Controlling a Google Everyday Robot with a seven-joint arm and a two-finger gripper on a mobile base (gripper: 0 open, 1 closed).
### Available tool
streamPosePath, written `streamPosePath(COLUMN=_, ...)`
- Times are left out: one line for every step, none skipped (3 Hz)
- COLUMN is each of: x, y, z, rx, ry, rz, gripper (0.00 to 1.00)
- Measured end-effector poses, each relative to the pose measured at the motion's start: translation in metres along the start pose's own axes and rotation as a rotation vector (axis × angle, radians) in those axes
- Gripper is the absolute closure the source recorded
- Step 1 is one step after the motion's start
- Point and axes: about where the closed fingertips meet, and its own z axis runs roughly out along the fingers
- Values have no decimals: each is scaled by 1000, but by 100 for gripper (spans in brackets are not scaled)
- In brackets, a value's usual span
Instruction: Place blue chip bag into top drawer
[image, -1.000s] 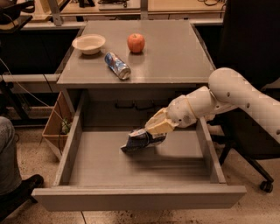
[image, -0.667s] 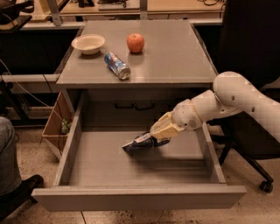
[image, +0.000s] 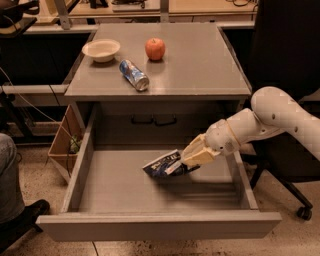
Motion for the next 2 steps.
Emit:
streamPosePath(x=9, y=3, z=-1, rx=-10, ry=11, rz=22, gripper=9)
streamPosePath(x=18, y=8, z=-7, rx=-9, ry=21, rz=59, gripper=0)
